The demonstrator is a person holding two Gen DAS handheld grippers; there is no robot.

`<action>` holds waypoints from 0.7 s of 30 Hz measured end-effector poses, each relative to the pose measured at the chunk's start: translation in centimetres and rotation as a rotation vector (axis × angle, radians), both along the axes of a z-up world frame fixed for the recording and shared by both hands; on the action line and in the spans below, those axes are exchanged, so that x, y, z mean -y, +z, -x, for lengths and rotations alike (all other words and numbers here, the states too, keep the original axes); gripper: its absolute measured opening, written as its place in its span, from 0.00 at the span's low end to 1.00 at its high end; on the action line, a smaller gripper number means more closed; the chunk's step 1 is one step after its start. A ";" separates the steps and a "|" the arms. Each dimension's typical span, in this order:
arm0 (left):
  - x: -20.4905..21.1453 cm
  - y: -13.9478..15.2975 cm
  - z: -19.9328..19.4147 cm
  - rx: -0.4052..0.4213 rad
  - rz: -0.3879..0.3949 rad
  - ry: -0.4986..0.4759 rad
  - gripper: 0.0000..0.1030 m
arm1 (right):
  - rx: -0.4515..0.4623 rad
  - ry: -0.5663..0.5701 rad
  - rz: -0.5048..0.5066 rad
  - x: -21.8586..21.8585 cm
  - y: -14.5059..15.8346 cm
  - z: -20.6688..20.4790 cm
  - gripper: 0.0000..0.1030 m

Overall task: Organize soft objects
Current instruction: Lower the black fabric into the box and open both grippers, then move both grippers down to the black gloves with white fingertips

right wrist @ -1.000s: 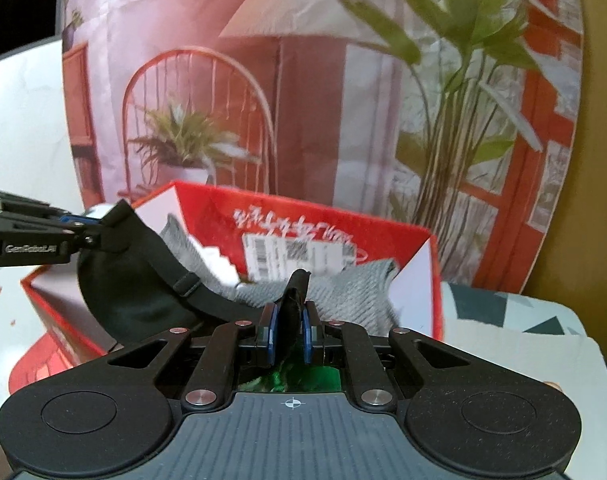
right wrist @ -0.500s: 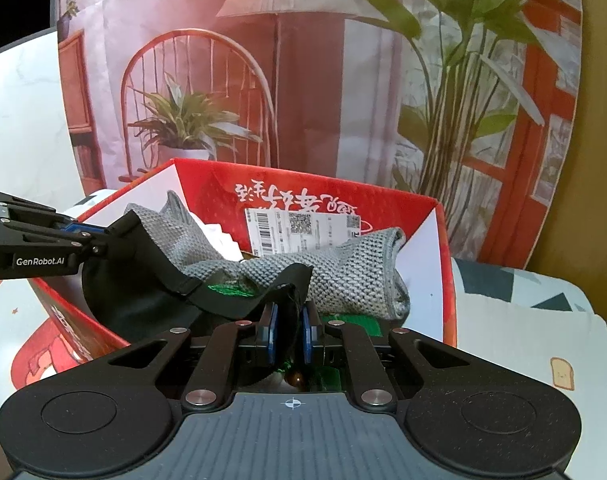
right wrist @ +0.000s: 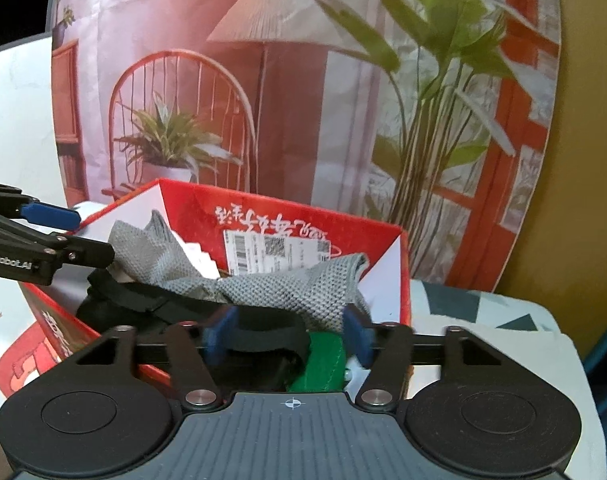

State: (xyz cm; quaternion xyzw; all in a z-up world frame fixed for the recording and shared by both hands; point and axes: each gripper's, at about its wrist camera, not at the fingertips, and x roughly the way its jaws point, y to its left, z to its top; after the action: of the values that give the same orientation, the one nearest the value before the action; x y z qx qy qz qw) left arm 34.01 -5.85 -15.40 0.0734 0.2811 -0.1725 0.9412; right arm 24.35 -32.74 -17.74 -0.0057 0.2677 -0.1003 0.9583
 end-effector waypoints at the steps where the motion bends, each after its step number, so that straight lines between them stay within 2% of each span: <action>1: -0.1 0.2 0.3 0.009 0.007 0.000 0.88 | 0.009 0.001 0.000 0.0 0.2 0.2 0.68; 3: -0.5 0.5 1.2 0.027 0.024 0.002 0.94 | 0.032 -0.002 0.002 -0.1 0.5 0.7 0.87; 6: -1.1 0.9 2.2 0.046 0.042 0.020 0.97 | 0.072 0.004 -0.002 -0.4 0.9 1.6 0.99; 21: -4.5 -0.4 8.0 0.058 0.075 0.092 0.98 | 0.134 0.005 -0.019 -3.0 -0.5 5.5 1.00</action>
State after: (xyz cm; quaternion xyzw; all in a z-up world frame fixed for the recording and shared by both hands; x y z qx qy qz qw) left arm 25.99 -1.32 -15.83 0.0303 0.2499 -0.1374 0.9580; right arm 18.83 -29.70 -18.20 0.0094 0.2040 -0.0956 0.9742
